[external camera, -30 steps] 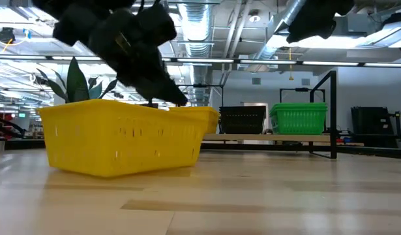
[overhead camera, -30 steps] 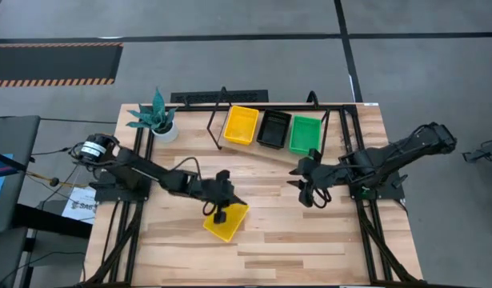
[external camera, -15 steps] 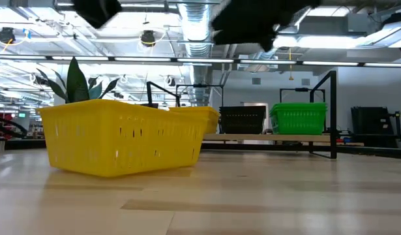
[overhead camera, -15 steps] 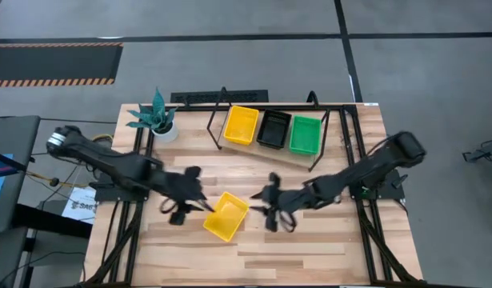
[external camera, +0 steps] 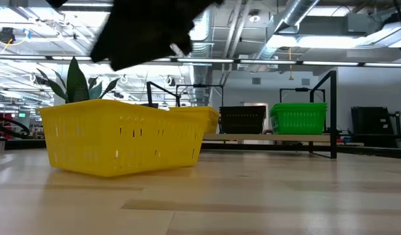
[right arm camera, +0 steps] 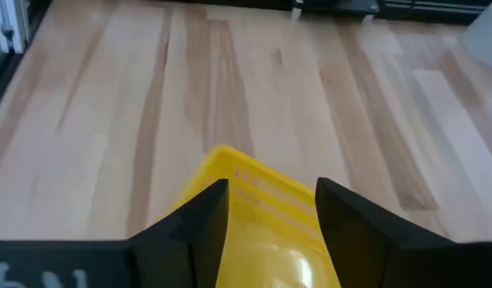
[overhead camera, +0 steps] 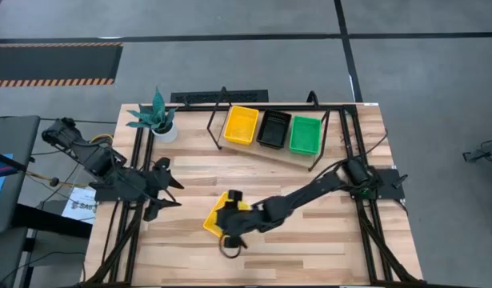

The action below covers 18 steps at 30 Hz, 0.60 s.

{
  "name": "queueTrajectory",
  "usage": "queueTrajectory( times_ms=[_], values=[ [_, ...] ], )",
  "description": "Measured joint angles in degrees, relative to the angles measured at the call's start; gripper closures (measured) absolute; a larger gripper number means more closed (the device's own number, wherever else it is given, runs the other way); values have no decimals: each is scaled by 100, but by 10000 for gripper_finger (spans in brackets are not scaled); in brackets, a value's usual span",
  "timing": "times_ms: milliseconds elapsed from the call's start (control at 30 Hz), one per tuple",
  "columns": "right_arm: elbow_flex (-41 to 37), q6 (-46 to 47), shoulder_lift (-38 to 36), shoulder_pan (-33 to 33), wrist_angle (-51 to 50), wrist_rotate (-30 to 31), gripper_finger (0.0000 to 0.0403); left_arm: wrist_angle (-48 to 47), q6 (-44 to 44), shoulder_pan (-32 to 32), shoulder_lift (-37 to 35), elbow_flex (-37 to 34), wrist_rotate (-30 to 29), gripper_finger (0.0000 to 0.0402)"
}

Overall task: Stack baskets on shelf by color
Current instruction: Stack the yellow bin on top of the yellow bin on the shelf

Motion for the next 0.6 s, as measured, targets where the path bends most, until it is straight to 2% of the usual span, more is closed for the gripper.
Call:
queueTrajectory(
  times_ms=[133,267,433,600],
  values=[
    [1045,235,578,62,-599,-3,185,-293,-180,-132,-15,0,-24,157],
    [1732,495,1079,153,-933,-3,187,-685,-428,-261,26,0,-34,157],
    [2169,923,1556,256,-1196,-2,192,-1040,-684,-410,77,0,-46,157],
    [2283,1440,1810,312,-1486,-12,193,-1117,-866,-527,76,-2,-52,157]
  ],
)
